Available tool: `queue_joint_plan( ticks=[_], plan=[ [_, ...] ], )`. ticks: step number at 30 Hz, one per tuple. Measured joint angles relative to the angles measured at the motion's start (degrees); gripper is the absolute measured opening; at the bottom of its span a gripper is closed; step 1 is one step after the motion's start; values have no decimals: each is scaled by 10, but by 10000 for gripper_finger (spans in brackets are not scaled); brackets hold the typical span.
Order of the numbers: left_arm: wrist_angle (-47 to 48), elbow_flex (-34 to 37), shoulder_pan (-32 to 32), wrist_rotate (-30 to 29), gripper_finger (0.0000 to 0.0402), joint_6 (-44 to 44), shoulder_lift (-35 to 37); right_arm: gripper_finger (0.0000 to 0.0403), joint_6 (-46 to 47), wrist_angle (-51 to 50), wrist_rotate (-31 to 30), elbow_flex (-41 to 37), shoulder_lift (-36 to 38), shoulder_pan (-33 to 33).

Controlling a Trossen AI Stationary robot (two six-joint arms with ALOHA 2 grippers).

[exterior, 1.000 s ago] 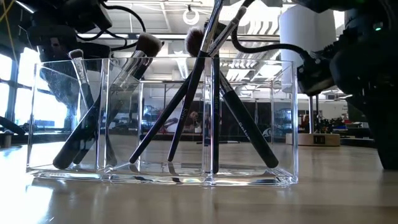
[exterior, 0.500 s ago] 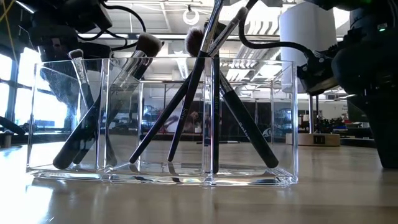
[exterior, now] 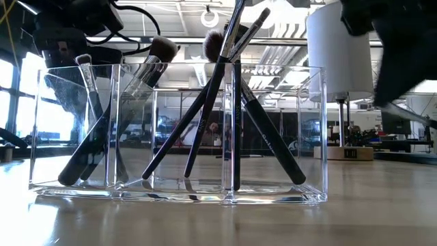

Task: Put items in baskets/containers
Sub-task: Put the black eyeshadow brush into the transparent organizer

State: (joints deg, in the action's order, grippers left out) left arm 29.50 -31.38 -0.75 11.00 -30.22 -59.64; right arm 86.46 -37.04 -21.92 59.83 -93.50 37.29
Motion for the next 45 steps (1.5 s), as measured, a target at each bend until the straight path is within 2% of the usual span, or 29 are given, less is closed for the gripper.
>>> queue_joint_plan(
  ticks=[4, 8, 11, 15, 20, 28, 39, 45],
  plan=[
    [0, 0, 0, 0, 0, 0, 0, 1, -42, 75, -114, 0, 22, 15],
    [0, 0, 0, 0, 0, 0, 0, 0, -130, 171, -208, 0, 35, 18],
    [-2, 0, 0, 1, 0, 0, 0, 0, -224, 264, -259, 0, 40, 17],
    [-11, 0, 0, 9, 0, -1, 0, 0, -352, 383, -294, 0, 39, 16],
    [-32, 0, 0, 12, 0, -1, 0, 0, -437, 465, -295, 1, 39, 10],
    [-33, -1, 0, 32, 0, -1, 0, 0, -427, 489, -256, 1, 22, 5],
    [-32, -1, 0, 66, 0, 4, 0, 2, -325, 474, -233, 1, -31, 5],
    [-48, -1, 0, 47, 15, 20, 0, 32, -249, 420, -193, 1, -30, -2]
  ],
)
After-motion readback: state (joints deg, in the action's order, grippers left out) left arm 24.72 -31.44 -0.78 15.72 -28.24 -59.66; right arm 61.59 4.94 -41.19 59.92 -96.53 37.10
